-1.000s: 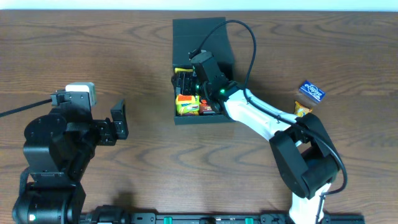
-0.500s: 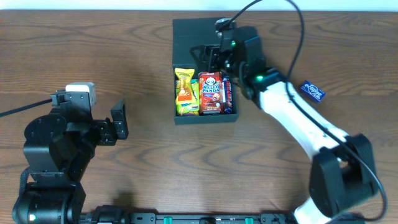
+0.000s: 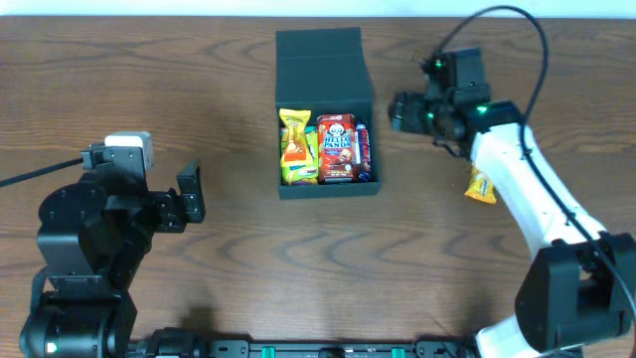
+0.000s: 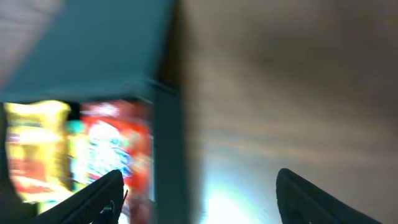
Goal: Pack container
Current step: 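Move the right gripper to the second yellow packet and grasp it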
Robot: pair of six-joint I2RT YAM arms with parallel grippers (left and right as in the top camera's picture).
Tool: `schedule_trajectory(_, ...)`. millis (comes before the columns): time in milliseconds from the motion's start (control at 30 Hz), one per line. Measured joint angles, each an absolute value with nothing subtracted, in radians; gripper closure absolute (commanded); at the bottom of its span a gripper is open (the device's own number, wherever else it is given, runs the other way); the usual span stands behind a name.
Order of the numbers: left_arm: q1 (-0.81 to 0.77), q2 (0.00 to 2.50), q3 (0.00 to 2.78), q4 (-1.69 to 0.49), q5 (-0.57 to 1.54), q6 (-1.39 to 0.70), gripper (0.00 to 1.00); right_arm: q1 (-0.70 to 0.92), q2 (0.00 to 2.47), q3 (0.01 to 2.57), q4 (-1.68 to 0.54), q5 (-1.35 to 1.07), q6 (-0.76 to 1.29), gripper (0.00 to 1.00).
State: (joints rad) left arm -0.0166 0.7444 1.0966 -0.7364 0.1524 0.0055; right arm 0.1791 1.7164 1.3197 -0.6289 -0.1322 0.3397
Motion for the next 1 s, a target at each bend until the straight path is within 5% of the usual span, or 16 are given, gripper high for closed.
schedule_trajectory(400, -0.017, 0.744, 1.097, -0.736, 0.152, 0.006, 0.05, 0.107, 1.716, 1.315, -1.063, 0.091, 0.475, 0.12)
schedule_trajectory(1000, -0.017, 0.744, 1.097, -0.737, 0.152, 0.006, 0.05, 0.025, 1.713, 1.151, -0.967, 0.152, 0.534, 0.03)
